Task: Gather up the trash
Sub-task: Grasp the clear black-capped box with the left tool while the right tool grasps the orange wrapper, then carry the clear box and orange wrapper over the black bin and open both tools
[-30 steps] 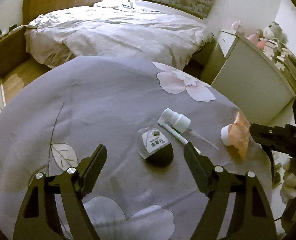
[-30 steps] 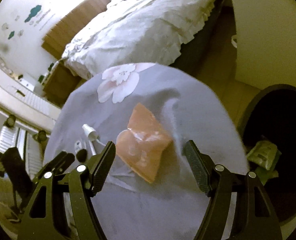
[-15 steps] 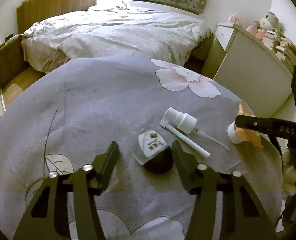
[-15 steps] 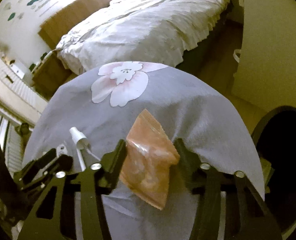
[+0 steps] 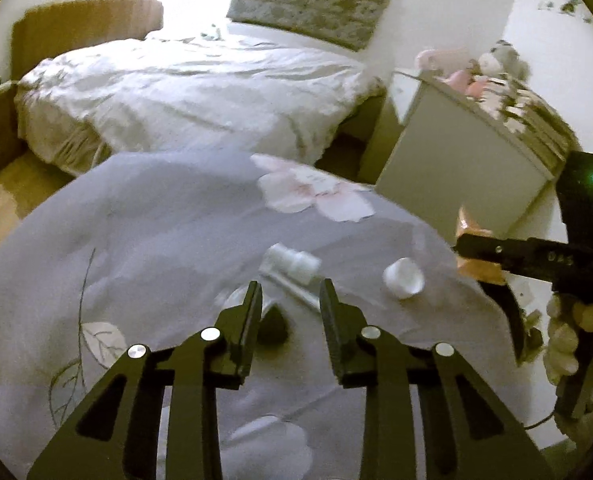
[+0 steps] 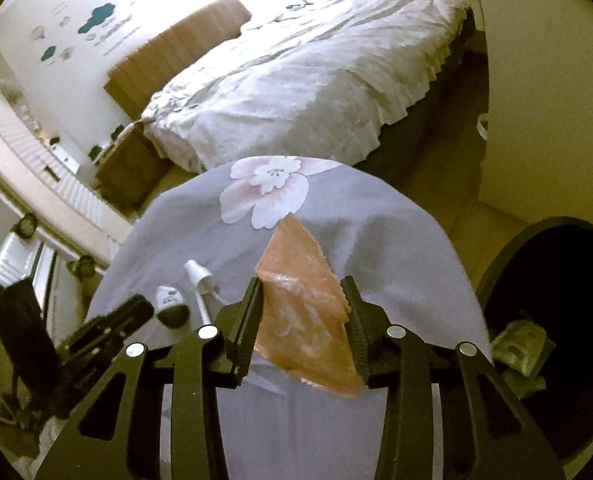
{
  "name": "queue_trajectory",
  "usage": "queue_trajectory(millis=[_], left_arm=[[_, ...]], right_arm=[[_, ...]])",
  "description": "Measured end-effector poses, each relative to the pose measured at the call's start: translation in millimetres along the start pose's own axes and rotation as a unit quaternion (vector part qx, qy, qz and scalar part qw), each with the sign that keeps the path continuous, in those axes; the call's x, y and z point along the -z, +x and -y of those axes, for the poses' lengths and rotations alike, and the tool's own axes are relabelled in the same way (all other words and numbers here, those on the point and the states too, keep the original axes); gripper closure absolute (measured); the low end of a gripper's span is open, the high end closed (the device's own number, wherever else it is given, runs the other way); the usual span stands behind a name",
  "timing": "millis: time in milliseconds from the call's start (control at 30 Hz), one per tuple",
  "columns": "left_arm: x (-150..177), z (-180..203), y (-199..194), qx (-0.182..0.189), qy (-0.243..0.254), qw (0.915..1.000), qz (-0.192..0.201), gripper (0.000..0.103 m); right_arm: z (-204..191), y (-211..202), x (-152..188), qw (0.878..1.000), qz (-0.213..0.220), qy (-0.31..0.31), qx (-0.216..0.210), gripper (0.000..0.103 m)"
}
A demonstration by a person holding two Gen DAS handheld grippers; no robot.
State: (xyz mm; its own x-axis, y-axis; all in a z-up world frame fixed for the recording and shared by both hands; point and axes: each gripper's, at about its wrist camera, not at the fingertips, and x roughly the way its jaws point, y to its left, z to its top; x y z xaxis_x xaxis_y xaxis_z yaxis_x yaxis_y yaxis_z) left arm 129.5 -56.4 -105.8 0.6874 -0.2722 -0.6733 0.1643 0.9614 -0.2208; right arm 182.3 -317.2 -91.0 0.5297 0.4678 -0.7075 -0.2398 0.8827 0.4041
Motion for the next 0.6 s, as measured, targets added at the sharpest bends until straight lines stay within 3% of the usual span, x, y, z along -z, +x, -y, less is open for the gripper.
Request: queue_trajectory(millis=[267, 400, 433, 467, 533, 600], left_arm=[[2.3, 9.1, -8.6, 0.009, 0.006, 0.9999, -0.001, 0.075], [5.2, 5.4, -3.4, -0.027, 0.004, 0.9996, -0.007, 0.072], [7.5, -2.1, 1.7, -0.042, -0.007, 0.9990, -0.015, 0.067], [9.1, -7.8, 6.3, -0.053, -0.016, 0.9982, -0.022, 0.054], [13.2, -17.4, 14.3, -0.066, -0.029, 0.9969, -0.032, 0.043], [15.7, -17.5, 21.3, -0.071, -0.019, 0.9963, -0.043, 0.041]], right_arm=[[12.5, -32.1, 11.3, 1.000, 0.008, 0.000, -0.003, 0.063], [22.6, -40.1, 15.5, 1.000, 0.009, 0.007, -0.002, 0.063], [24.1, -42.2, 17.1, 1.000, 0.011, 0.008, -0.002, 0.063], [25.7, -44.2, 18.9, 1.000, 0.011, 0.010, -0.005, 0.063], [26.8, -45.5, 21.9, 1.000, 0.011, 0.010, -0.008, 0.063], [27.3, -44.6, 25.3, 1.000, 0.008, 0.010, -0.011, 0.063]])
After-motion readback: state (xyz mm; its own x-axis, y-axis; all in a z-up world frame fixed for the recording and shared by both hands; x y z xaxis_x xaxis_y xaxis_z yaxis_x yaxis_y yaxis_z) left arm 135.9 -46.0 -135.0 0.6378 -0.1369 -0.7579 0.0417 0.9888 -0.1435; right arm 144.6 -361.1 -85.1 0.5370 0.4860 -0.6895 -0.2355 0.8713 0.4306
